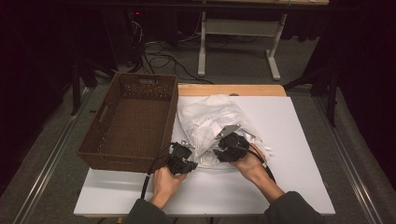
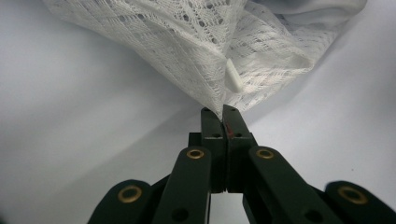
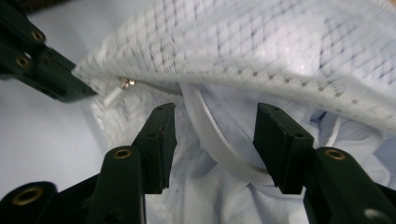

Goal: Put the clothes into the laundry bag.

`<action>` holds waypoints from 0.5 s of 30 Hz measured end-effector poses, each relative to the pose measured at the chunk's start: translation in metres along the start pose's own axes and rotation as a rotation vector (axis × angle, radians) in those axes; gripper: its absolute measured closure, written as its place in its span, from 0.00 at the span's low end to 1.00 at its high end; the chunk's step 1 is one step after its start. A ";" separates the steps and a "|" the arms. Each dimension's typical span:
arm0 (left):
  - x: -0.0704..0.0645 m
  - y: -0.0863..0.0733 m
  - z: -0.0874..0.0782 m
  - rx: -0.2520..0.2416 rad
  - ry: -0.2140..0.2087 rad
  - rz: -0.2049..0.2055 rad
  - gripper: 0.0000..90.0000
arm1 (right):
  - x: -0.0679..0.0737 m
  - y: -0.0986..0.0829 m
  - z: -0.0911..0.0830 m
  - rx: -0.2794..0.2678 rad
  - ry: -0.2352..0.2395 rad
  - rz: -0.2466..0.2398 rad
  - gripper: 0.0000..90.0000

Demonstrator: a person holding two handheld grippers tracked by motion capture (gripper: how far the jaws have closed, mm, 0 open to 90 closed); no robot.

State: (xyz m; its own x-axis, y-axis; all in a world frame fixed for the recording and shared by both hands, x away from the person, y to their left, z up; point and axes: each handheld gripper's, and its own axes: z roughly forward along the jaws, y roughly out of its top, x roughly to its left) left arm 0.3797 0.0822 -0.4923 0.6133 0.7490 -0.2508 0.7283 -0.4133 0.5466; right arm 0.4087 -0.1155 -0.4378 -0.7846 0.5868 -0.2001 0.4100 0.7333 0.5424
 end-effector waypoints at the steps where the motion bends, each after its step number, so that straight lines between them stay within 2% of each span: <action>1: 0.000 0.000 0.000 0.001 -0.001 0.001 0.99 | 0.000 -0.002 0.003 0.022 0.004 0.000 0.54; 3: -0.001 0.000 -0.001 0.002 -0.002 0.000 0.99 | -0.001 -0.003 0.011 0.064 0.005 -0.007 0.54; 5: -0.001 0.000 -0.002 0.000 -0.004 0.002 0.99 | 0.000 -0.001 0.019 0.070 -0.002 -0.024 0.58; 7: 0.000 0.000 -0.002 -0.004 -0.006 0.001 0.99 | 0.002 0.001 0.024 0.091 -0.028 -0.052 0.71; 10: -0.001 0.000 -0.004 -0.005 -0.010 0.001 0.99 | 0.000 0.006 0.034 0.112 -0.027 -0.075 0.94; 13: -0.002 0.000 -0.005 -0.003 -0.006 0.009 1.00 | -0.002 0.013 0.039 0.101 -0.089 -0.083 0.97; 15: -0.002 0.000 -0.006 -0.001 -0.008 0.009 1.00 | -0.007 0.017 0.042 0.079 -0.125 -0.058 0.98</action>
State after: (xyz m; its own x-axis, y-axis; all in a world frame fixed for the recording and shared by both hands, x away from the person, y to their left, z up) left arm 0.3767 0.0839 -0.4869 0.6221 0.7411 -0.2527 0.7227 -0.4193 0.5494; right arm 0.4408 -0.0926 -0.4615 -0.7461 0.5773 -0.3318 0.4049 0.7890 0.4622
